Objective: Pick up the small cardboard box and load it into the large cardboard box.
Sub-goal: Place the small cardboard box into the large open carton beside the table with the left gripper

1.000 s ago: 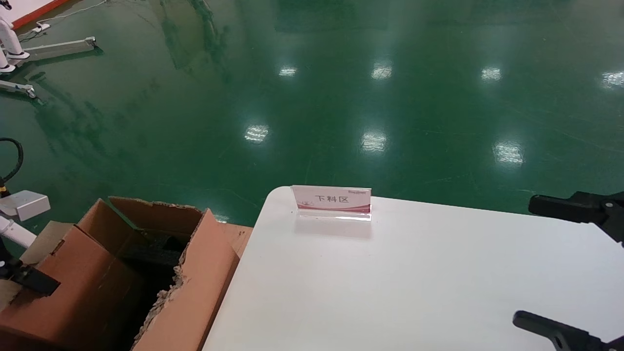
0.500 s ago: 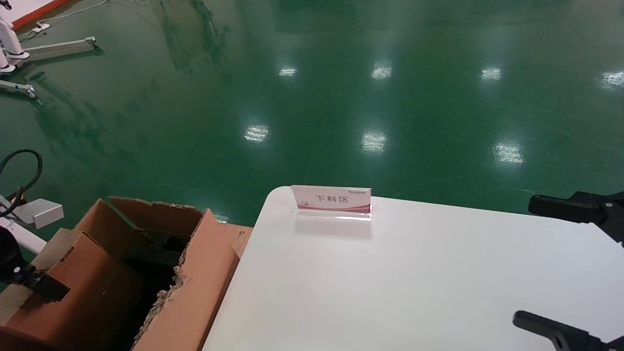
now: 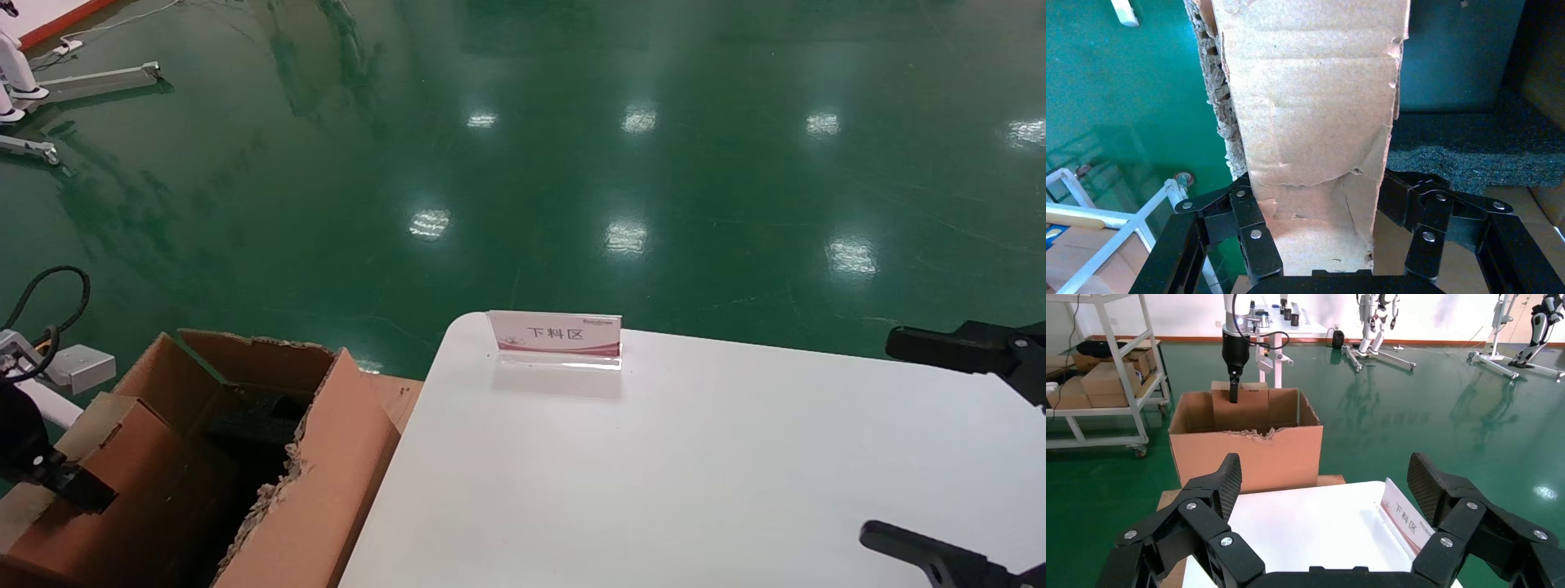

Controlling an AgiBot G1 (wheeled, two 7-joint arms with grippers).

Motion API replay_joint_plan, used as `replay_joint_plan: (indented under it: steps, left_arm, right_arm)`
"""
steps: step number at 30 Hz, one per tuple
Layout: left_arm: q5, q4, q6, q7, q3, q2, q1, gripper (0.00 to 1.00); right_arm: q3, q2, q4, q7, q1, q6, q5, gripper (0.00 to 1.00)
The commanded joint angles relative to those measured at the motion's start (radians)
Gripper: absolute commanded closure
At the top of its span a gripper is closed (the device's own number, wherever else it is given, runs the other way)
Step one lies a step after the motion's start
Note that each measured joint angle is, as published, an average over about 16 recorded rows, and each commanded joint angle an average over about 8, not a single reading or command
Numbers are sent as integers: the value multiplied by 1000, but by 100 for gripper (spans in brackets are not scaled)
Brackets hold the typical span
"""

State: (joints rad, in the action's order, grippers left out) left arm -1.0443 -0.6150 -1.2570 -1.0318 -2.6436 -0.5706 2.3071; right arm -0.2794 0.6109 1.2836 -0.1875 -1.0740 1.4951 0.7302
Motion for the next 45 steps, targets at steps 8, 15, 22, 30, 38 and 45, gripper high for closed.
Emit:
replay_joint_plan:
  steps: [8,15,22,30,38,45]
  left_arm:
    - [0,5,7,-7,1,-8,-21,0]
    - [1,6,8,-8,1,-9,-25,0]
    - [0,6,9,-9,1,-10,-28,0]
    - [-1,6,10,-9,1,-10,-29,0]
    - [-2,6,10,-9,0,-10,-29,0]
    - [-1,6,9,-9,1,-10,-28,0]
  right_arm:
    - [0,0,0,0,0,0,0,0]
    - [0,0,0,0,0,0,0,0]
    - [0,0,0,0,0,0,0,0]
    - [0,0,0,0,0,0,0,0]
    - [0,0,0,0,0,0,0,0]
    - [0,0,0,0,0,0,0,0]
